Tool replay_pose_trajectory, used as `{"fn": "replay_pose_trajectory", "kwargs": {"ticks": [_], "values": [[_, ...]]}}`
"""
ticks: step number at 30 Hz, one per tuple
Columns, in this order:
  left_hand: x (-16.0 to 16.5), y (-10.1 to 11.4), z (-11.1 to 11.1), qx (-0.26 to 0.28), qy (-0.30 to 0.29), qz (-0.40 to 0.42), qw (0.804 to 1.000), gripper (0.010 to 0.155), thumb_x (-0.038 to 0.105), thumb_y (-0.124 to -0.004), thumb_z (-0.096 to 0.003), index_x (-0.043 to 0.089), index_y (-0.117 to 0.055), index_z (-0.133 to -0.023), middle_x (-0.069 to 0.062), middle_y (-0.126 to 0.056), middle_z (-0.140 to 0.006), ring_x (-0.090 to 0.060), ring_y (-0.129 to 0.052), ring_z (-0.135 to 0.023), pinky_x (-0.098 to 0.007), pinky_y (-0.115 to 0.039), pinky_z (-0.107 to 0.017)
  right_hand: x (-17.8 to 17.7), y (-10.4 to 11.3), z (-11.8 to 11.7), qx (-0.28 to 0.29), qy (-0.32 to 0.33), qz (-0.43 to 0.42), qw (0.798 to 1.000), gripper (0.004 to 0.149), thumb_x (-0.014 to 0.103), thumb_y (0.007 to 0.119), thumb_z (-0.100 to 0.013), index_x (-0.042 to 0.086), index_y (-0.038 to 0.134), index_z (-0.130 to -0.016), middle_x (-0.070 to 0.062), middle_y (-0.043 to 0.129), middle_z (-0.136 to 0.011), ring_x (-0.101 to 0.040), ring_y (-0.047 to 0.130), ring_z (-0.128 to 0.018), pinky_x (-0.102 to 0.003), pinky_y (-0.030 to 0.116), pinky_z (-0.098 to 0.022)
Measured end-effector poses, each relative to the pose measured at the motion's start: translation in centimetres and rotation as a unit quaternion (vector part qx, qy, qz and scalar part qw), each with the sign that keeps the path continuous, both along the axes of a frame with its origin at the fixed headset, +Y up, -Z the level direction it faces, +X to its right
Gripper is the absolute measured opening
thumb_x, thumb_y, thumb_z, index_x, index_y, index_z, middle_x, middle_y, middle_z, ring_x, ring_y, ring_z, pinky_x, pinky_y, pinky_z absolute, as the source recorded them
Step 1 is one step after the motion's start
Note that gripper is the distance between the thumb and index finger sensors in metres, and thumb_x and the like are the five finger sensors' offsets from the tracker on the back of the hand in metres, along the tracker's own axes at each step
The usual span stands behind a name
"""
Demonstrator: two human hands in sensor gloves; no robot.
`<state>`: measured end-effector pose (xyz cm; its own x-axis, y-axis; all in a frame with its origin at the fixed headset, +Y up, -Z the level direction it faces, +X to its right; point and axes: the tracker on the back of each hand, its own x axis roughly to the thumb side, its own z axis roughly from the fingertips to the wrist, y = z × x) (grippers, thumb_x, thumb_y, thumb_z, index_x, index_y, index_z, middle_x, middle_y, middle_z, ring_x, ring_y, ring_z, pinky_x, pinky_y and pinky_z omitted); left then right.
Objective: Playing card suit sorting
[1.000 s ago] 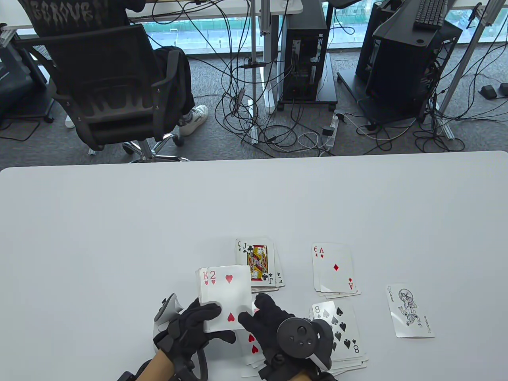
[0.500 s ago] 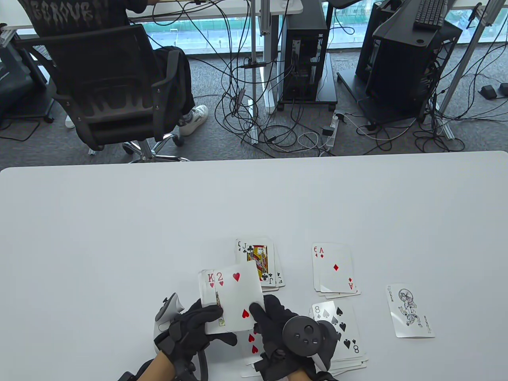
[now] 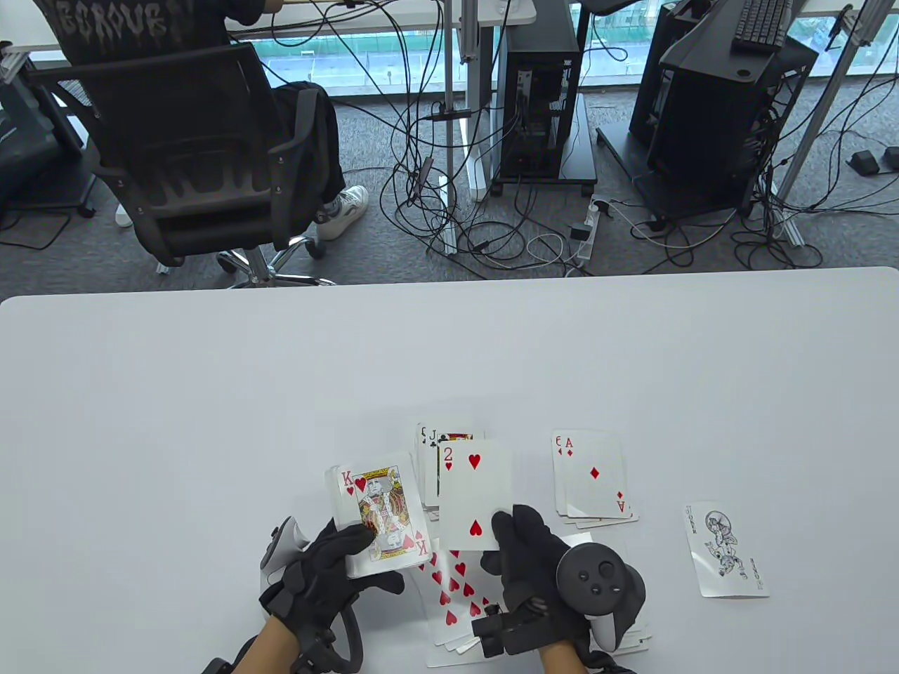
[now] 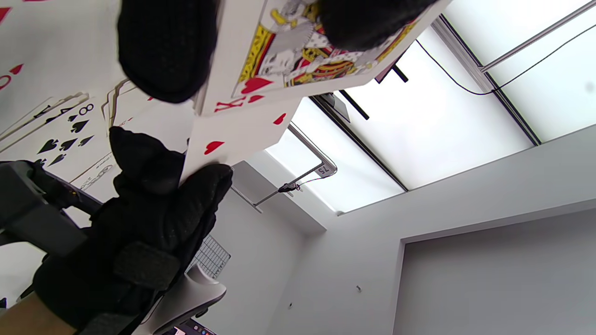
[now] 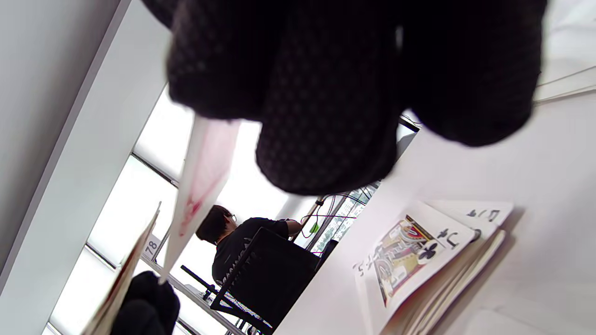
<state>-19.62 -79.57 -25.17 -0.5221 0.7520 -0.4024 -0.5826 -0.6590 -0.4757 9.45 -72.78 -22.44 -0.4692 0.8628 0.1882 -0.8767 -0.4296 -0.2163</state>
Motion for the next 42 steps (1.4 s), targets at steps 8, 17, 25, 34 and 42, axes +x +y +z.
{"fn": "replay_pose_trajectory", "kwargs": {"ticks": [8,17,25,34,42], "values": [[-1.0,0.2,-0.3,-0.002,0.030,0.014,0.999,0.049,0.039,-0.065,-0.0616,0.035,-0.045,-0.106,0.005,-0.060,-0.111,-0.028,-0.076,-0.097,-0.040,-0.084,-0.055,-1.7,-1.2,-0.4,-0.170,0.112,0.096,0.974,0.039,0.022,0.067,-0.052,-0.013,0.077,-0.067,-0.003,0.093,-0.028,-0.019,0.100,-0.019,-0.042,0.088,-0.019],[-1.2,0.2,-0.3,-0.009,0.037,0.010,0.999,0.049,0.040,-0.064,-0.0619,0.034,-0.044,-0.107,0.005,-0.059,-0.111,-0.028,-0.076,-0.097,-0.040,-0.084,-0.055,-5.6,-4.0,-0.1,-0.305,0.128,0.407,0.851,0.045,0.029,0.069,-0.053,-0.014,0.080,-0.062,-0.001,0.093,-0.021,-0.018,0.100,-0.012,-0.041,0.088,-0.014],[-1.1,0.1,-0.2,-0.014,0.035,0.002,0.999,0.050,0.040,-0.064,-0.0619,0.034,-0.044,-0.107,0.005,-0.059,-0.111,-0.028,-0.075,-0.097,-0.040,-0.084,-0.055,-8.1,-4.0,0.3,-0.278,0.116,0.543,0.784,0.047,0.033,0.069,-0.053,-0.011,0.080,-0.060,-0.001,0.093,-0.021,-0.018,0.099,-0.013,-0.042,0.088,-0.016],[-0.9,0.0,0.0,-0.022,0.028,-0.007,0.999,0.050,0.040,-0.064,-0.0618,0.034,-0.044,-0.107,0.004,-0.059,-0.111,-0.028,-0.075,-0.097,-0.040,-0.084,-0.055,-7.1,-3.5,0.1,-0.285,0.120,0.496,0.812,0.048,0.034,0.070,-0.053,-0.012,0.080,-0.063,-0.002,0.093,-0.024,-0.020,0.099,-0.016,-0.043,0.088,-0.018],[0.2,-0.1,0.3,-0.018,-0.003,-0.024,1.000,0.051,0.038,-0.063,-0.0616,0.034,-0.041,-0.107,0.004,-0.055,-0.113,-0.030,-0.071,-0.100,-0.042,-0.081,-0.058,-4.7,0.1,0.7,-0.065,0.092,0.286,0.952,0.050,0.032,0.066,-0.054,-0.014,0.076,-0.071,-0.007,0.094,-0.033,-0.026,0.100,-0.026,-0.047,0.086,-0.025]]}}
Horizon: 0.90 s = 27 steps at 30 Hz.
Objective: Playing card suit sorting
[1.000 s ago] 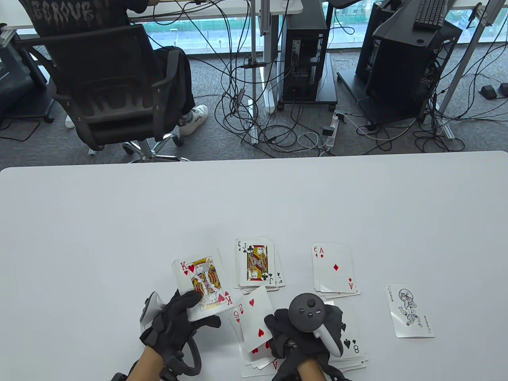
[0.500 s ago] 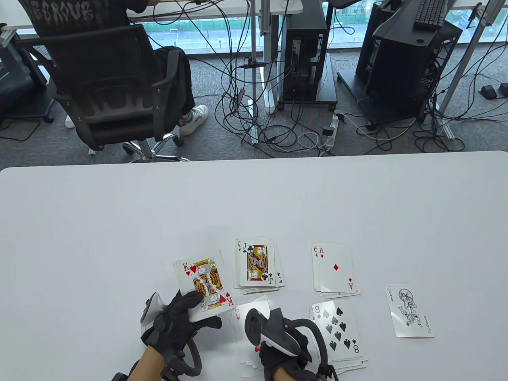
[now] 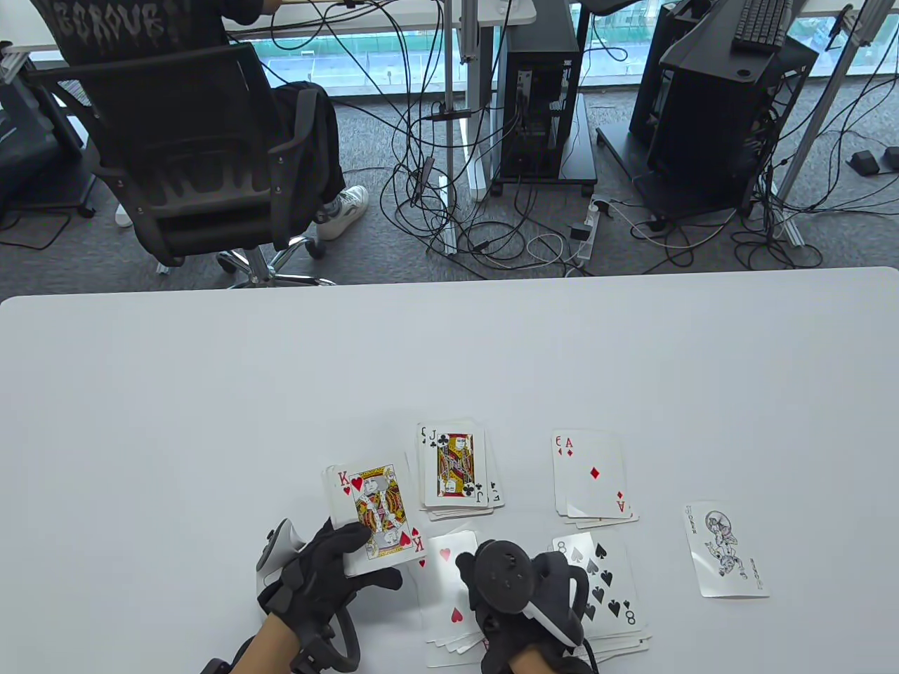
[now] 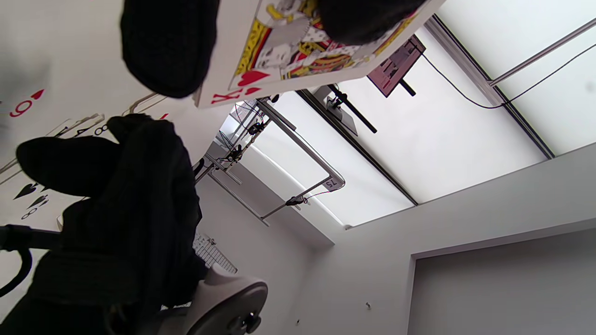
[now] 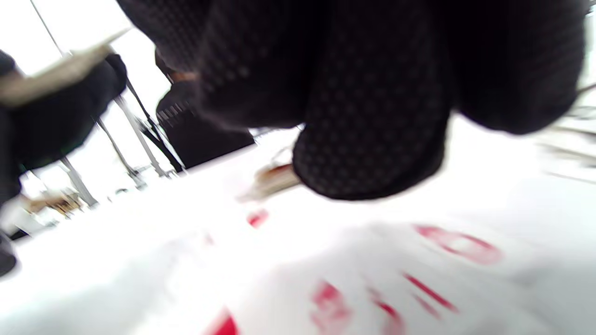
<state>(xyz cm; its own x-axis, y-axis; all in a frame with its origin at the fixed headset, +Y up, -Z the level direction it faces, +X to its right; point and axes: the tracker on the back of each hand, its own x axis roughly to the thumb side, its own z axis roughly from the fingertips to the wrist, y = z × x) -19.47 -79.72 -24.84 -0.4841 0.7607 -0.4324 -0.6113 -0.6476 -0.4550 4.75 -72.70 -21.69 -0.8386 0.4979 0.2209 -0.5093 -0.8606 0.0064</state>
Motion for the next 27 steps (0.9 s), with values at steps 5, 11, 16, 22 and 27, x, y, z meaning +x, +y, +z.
{"fn": "replay_pose_trajectory", "kwargs": {"ticks": [5,11,16,22,27], "values": [[1.0,0.2,0.3,0.009,-0.025,0.002,1.000,0.051,0.036,-0.063,-0.0616,0.034,-0.040,-0.108,0.003,-0.053,-0.114,-0.031,-0.069,-0.101,-0.044,-0.080,-0.060,-0.9,0.7,0.7,0.098,0.015,-0.023,0.995,0.049,0.031,0.061,-0.055,-0.011,0.073,-0.076,-0.008,0.094,-0.041,-0.027,0.100,-0.034,-0.048,0.086,-0.030],[1.5,0.3,0.6,0.012,-0.037,-0.001,0.999,0.051,0.036,-0.063,-0.0616,0.034,-0.041,-0.107,0.003,-0.053,-0.114,-0.031,-0.069,-0.101,-0.044,-0.080,-0.060,-0.9,0.9,1.0,0.125,0.021,-0.073,0.989,0.054,0.035,0.059,-0.055,-0.012,0.069,-0.080,-0.009,0.093,-0.045,-0.028,0.099,-0.038,-0.048,0.086,-0.033],[2.0,0.5,0.8,0.017,-0.049,0.000,0.999,0.051,0.036,-0.064,-0.0615,0.034,-0.041,-0.107,0.003,-0.053,-0.114,-0.031,-0.069,-0.101,-0.044,-0.080,-0.059,-1.2,0.4,0.9,0.119,0.034,-0.066,0.990,0.069,0.046,0.064,-0.052,-0.015,0.063,-0.084,-0.011,0.091,-0.051,-0.030,0.098,-0.043,-0.049,0.085,-0.036],[2.5,0.7,1.0,0.024,-0.064,0.001,0.998,0.051,0.036,-0.064,-0.0614,0.034,-0.042,-0.107,0.003,-0.054,-0.114,-0.031,-0.069,-0.101,-0.044,-0.080,-0.059,-1.7,0.1,1.0,0.115,0.042,-0.062,0.990,0.079,0.053,0.069,-0.047,-0.014,0.052,-0.087,-0.008,0.086,-0.057,-0.030,0.096,-0.048,-0.048,0.084,-0.039],[2.6,0.8,1.1,0.029,-0.070,-0.003,0.997,0.051,0.036,-0.065,-0.0612,0.034,-0.043,-0.107,0.003,-0.055,-0.113,-0.031,-0.070,-0.101,-0.045,-0.080,-0.059,-1.5,0.0,1.0,0.127,0.025,-0.090,0.987,0.067,0.046,0.074,-0.045,-0.009,0.059,-0.081,-0.001,0.088,-0.047,-0.020,0.098,-0.040,-0.042,0.087,-0.034]]}}
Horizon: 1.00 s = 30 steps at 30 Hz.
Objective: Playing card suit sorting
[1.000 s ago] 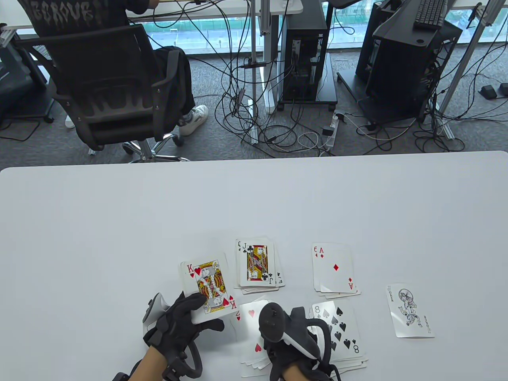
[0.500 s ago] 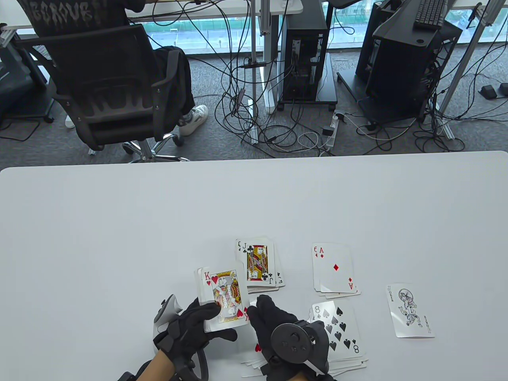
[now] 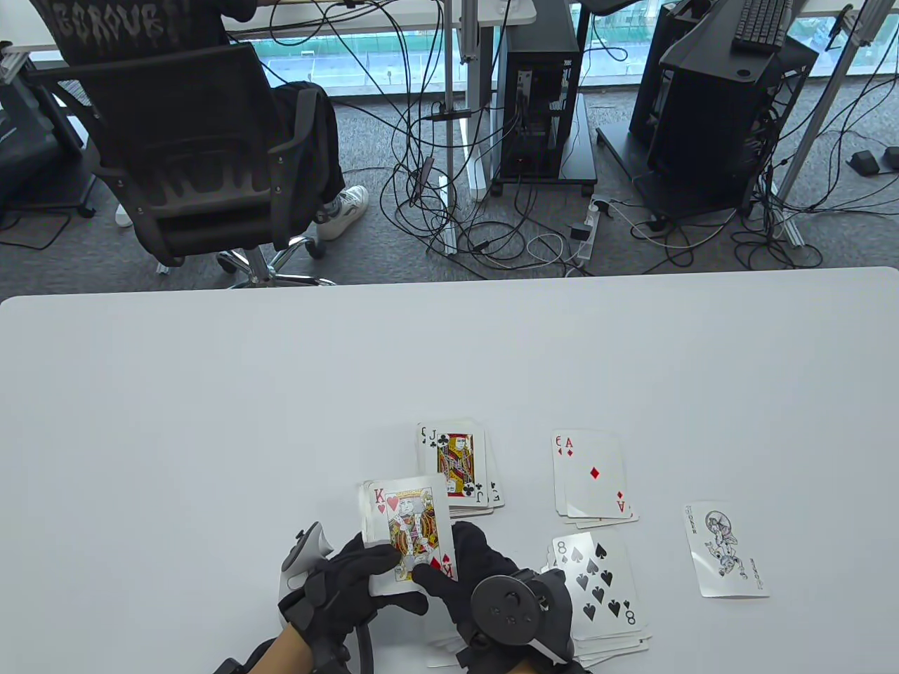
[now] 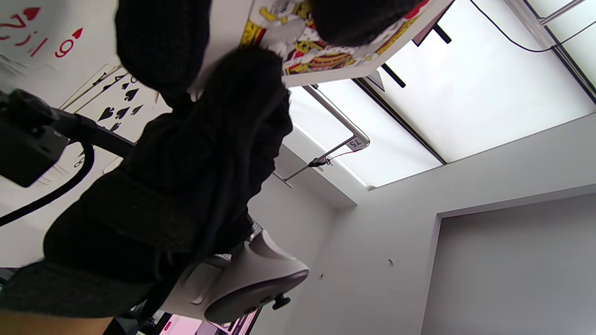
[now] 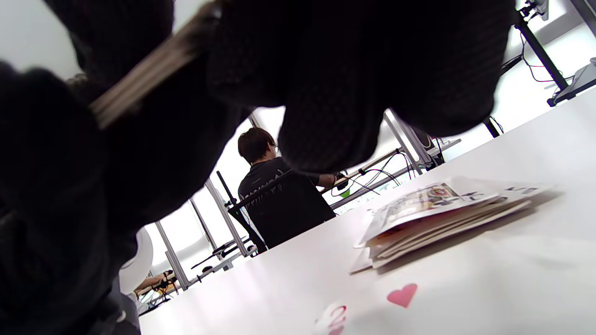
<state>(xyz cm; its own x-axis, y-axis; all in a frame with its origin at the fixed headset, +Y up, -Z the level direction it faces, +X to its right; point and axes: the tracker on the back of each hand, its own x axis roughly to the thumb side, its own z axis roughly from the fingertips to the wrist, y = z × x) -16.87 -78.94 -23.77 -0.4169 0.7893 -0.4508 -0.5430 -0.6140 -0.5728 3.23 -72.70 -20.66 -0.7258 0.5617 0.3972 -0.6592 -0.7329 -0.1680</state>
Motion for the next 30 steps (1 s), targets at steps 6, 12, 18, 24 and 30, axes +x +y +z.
{"fn": "replay_pose_trajectory", "kwargs": {"ticks": [6,12,18,24,30], "values": [[-0.1,-0.2,-0.1,0.005,-0.001,0.006,1.000,0.051,0.036,-0.065,-0.0610,0.034,-0.043,-0.107,0.003,-0.055,-0.113,-0.031,-0.070,-0.100,-0.045,-0.080,-0.059,0.7,0.1,-0.1,0.000,-0.011,-0.059,0.998,0.043,0.031,0.069,-0.052,-0.006,0.071,-0.073,0.000,0.092,-0.037,-0.018,0.101,-0.030,-0.040,0.090,-0.028],[-0.2,-0.2,-0.3,0.007,0.004,0.003,1.000,0.051,0.035,-0.065,-0.0606,0.034,-0.044,-0.107,0.003,-0.056,-0.113,-0.031,-0.071,-0.100,-0.044,-0.081,-0.059,1.3,0.0,-0.4,-0.005,-0.034,-0.072,0.997,0.040,0.027,0.063,-0.053,-0.008,0.073,-0.072,-0.001,0.095,-0.036,-0.019,0.102,-0.028,-0.040,0.090,-0.026],[-0.6,-0.3,-0.4,0.002,0.014,0.009,1.000,0.051,0.035,-0.065,-0.0607,0.034,-0.044,-0.107,0.003,-0.057,-0.112,-0.031,-0.072,-0.099,-0.043,-0.082,-0.058,3.3,-0.2,-1.0,-0.027,-0.077,-0.116,0.990,0.040,0.026,0.062,-0.053,-0.009,0.073,-0.072,0.000,0.094,-0.035,-0.018,0.102,-0.027,-0.040,0.090,-0.025],[-1.2,-0.2,-0.7,-0.004,0.032,0.018,0.999,0.051,0.036,-0.065,-0.0607,0.034,-0.044,-0.107,0.003,-0.057,-0.112,-0.030,-0.073,-0.099,-0.043,-0.082,-0.057,5.2,-0.1,-1.4,-0.042,-0.098,-0.172,0.979,0.040,0.025,0.063,-0.053,-0.009,0.074,-0.071,0.001,0.094,-0.033,-0.017,0.102,-0.024,-0.039,0.090,-0.023],[-2.6,-0.4,-1.3,-0.012,0.074,0.029,0.997,0.050,0.036,-0.065,-0.0609,0.034,-0.044,-0.107,0.004,-0.058,-0.112,-0.029,-0.073,-0.099,-0.042,-0.082,-0.057,6.2,-0.3,-1.7,-0.079,-0.096,-0.196,0.973,0.039,0.024,0.064,-0.053,-0.010,0.075,-0.070,0.000,0.094,-0.030,-0.017,0.101,-0.021,-0.039,0.090,-0.021]]}}
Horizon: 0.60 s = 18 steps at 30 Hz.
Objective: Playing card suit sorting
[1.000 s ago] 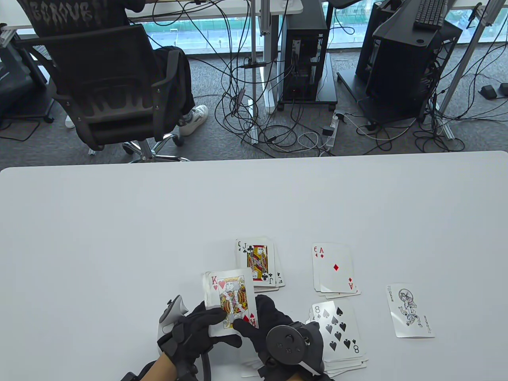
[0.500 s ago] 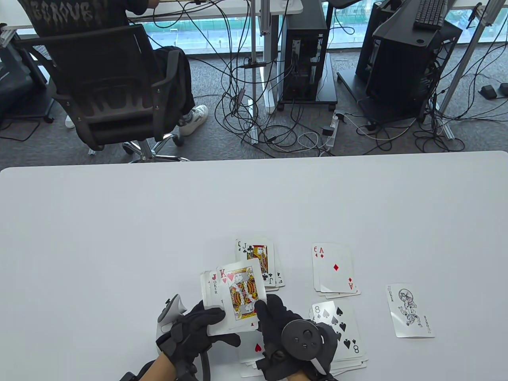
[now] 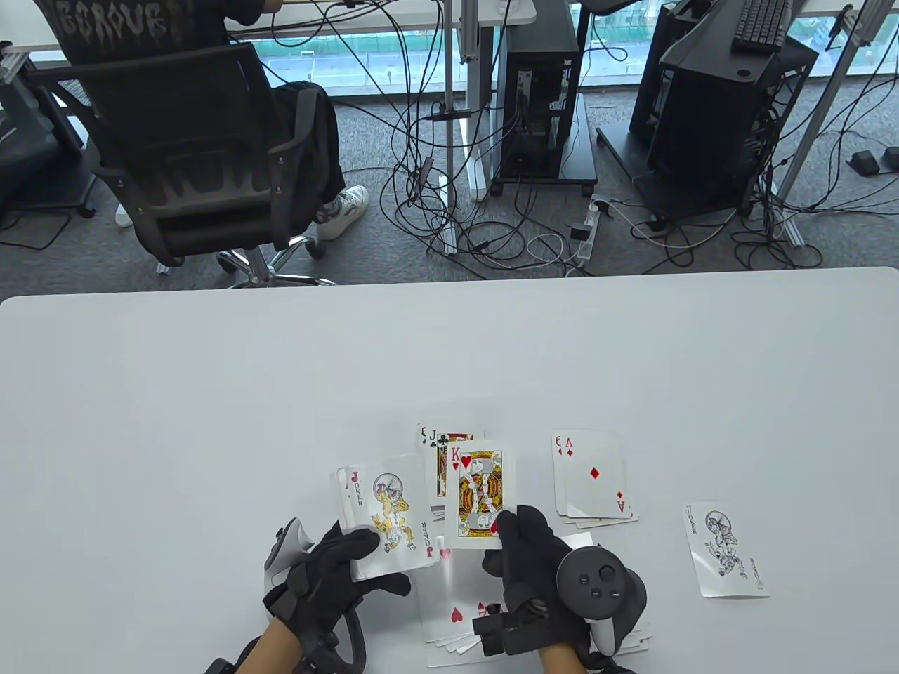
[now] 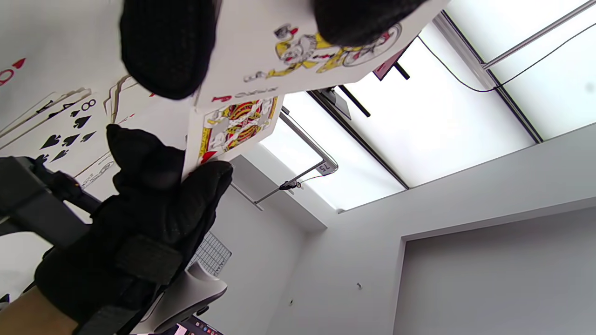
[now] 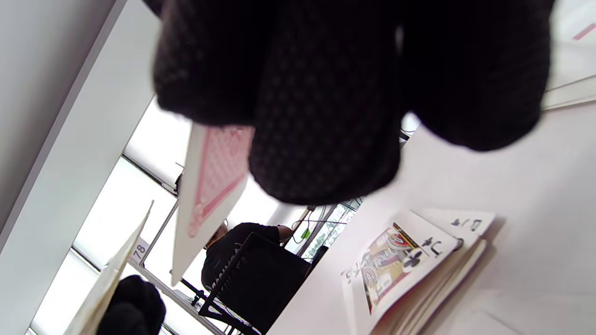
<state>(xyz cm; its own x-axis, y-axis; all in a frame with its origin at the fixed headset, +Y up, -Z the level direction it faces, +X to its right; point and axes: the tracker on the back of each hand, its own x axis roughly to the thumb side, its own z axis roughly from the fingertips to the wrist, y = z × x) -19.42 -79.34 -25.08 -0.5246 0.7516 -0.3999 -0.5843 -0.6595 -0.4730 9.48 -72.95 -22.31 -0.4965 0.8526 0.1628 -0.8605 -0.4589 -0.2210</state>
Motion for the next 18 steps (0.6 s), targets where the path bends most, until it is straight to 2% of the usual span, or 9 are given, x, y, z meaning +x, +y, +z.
{"fn": "replay_pose_trajectory", "kwargs": {"ticks": [1,4,5,7,9,12,15,18], "values": [[-0.2,0.0,-0.1,-0.001,0.006,0.001,1.000,0.050,0.037,-0.065,-0.0610,0.034,-0.044,-0.107,0.004,-0.058,-0.112,-0.029,-0.073,-0.099,-0.042,-0.082,-0.057,-0.1,-0.2,-0.1,-0.015,0.013,0.003,1.000,0.039,0.024,0.064,-0.053,-0.010,0.075,-0.070,0.000,0.094,-0.030,-0.017,0.101,-0.021,-0.039,0.090,-0.020],[-0.7,-0.1,-0.3,-0.005,0.021,0.004,1.000,0.050,0.037,-0.064,-0.0611,0.035,-0.043,-0.107,0.004,-0.057,-0.112,-0.029,-0.074,-0.099,-0.041,-0.083,-0.057,-1.1,-1.1,-0.5,-0.104,0.073,0.036,0.991,0.039,0.022,0.065,-0.053,-0.012,0.076,-0.069,-0.001,0.094,-0.028,-0.018,0.101,-0.018,-0.040,0.089,-0.018],[-0.8,-0.1,-0.3,-0.006,0.025,0.004,1.000,0.050,0.037,-0.064,-0.0612,0.035,-0.043,-0.107,0.004,-0.057,-0.112,-0.029,-0.073,-0.099,-0.041,-0.083,-0.057,-1.6,-1.5,-0.6,-0.142,0.096,0.057,0.984,0.040,0.022,0.065,-0.053,-0.013,0.076,-0.068,-0.002,0.094,-0.027,-0.019,0.101,-0.018,-0.040,0.089,-0.018],[-0.9,-0.1,-0.3,-0.007,0.027,0.005,1.000,0.050,0.037,-0.064,-0.0612,0.035,-0.043,-0.107,0.005,-0.057,-0.112,-0.028,-0.074,-0.099,-0.041,-0.083,-0.057,-2.3,-2.0,-0.6,-0.180,0.121,0.096,0.971,0.040,0.022,0.065,-0.053,-0.013,0.076,-0.068,-0.001,0.094,-0.026,-0.018,0.101,-0.016,-0.040,0.089,-0.016],[-0.9,-0.2,-0.3,-0.008,0.026,0.004,1.000,0.050,0.037,-0.064,-0.0613,0.035,-0.043,-0.107,0.004,-0.057,-0.112,-0.028,-0.074,-0.099,-0.041,-0.083,-0.057,-3.0,-2.5,-0.5,-0.211,0.122,0.140,0.960,0.040,0.021,0.066,-0.053,-0.015,0.076,-0.067,-0.001,0.094,-0.023,-0.018,0.101,-0.013,-0.040,0.089,-0.014],[-0.8,-0.2,-0.3,-0.011,0.024,0.002,1.000,0.050,0.037,-0.064,-0.0613,0.035,-0.043,-0.107,0.004,-0.057,-0.112,-0.028,-0.073,-0.099,-0.041,-0.083,-0.057,-4.3,-3.3,-0.4,-0.267,0.136,0.258,0.919,0.042,0.023,0.067,-0.053,-0.015,0.076,-0.067,-0.001,0.094,-0.022,-0.018,0.100,-0.012,-0.040,0.089,-0.014],[-0.8,-0.2,-0.2,-0.013,0.024,0.000,1.000,0.050,0.037,-0.064,-0.0612,0.035,-0.043,-0.107,0.004,-0.057,-0.112,-0.028,-0.073,-0.099,-0.041,-0.083,-0.057,-5.6,-3.8,-0.3,-0.276,0.132,0.365,0.879,0.044,0.026,0.068,-0.053,-0.015,0.078,-0.065,-0.001,0.094,-0.021,-0.018,0.100,-0.011,-0.040,0.089,-0.013],[-0.8,-0.2,-0.2,-0.013,0.023,-0.001,1.000,0.050,0.037,-0.064,-0.0613,0.035,-0.043,-0.107,0.004,-0.057,-0.112,-0.028,-0.073,-0.099,-0.041,-0.083,-0.057,-6.8,-3.8,-0.1,-0.265,0.123,0.439,0.850,0.045,0.029,0.069,-0.053,-0.014,0.079,-0.063,0.000,0.094,-0.020,-0.018,0.100,-0.011,-0.040,0.089,-0.013]]}}
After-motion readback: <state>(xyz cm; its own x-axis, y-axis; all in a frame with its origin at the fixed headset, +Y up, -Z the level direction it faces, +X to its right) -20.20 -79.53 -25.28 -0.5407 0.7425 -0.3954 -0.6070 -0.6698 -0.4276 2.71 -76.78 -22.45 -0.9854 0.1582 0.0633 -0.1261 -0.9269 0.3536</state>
